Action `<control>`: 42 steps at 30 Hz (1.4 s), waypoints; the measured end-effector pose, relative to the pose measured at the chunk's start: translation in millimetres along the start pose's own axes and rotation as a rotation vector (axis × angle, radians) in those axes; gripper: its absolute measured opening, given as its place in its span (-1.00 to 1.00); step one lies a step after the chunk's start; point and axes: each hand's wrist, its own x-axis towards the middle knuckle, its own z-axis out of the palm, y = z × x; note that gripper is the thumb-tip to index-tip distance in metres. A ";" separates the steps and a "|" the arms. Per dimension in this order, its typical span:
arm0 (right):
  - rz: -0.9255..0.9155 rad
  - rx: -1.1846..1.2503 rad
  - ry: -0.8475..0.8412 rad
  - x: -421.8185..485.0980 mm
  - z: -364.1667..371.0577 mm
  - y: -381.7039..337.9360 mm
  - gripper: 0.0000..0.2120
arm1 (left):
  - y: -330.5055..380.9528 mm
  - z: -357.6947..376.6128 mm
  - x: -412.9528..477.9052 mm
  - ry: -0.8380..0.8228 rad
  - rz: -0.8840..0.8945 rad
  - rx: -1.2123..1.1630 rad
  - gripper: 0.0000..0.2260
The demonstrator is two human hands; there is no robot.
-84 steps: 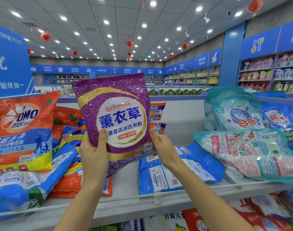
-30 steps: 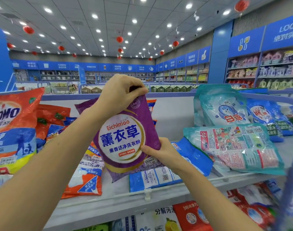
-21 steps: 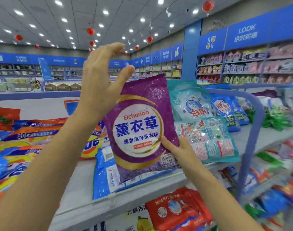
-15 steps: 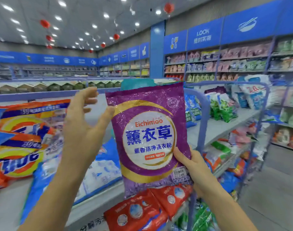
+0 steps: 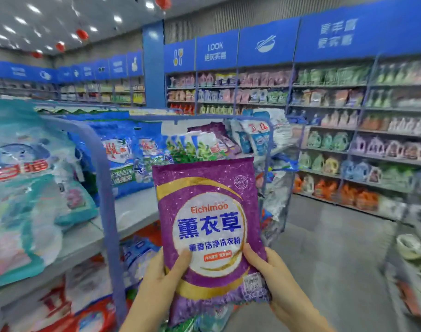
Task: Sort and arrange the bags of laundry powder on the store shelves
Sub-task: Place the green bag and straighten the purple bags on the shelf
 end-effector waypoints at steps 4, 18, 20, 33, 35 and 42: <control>0.033 -0.033 0.000 31.8 -75.5 -1.8 -0.67 | -31.7 73.9 38.8 0.083 0.021 0.003 -0.85; -0.144 -0.200 0.078 256.8 -262.1 -6.4 -0.65 | -122.8 220.8 257.4 0.141 0.097 0.012 -0.90; -0.144 -0.190 0.048 305.8 -281.0 -17.3 -0.64 | -123.6 238.1 300.8 0.134 0.094 -0.006 -0.82; -0.205 -0.272 -0.197 613.7 -350.0 -73.0 -0.89 | -128.0 302.5 554.1 0.266 0.090 -0.028 -0.76; -0.211 -0.281 -0.249 661.7 -355.0 -72.8 -0.76 | -131.9 305.3 592.4 0.323 0.100 0.028 -0.81; -0.229 -0.402 -0.398 795.4 -361.4 -76.4 -0.72 | -145.8 313.6 705.3 0.632 0.058 0.102 -0.83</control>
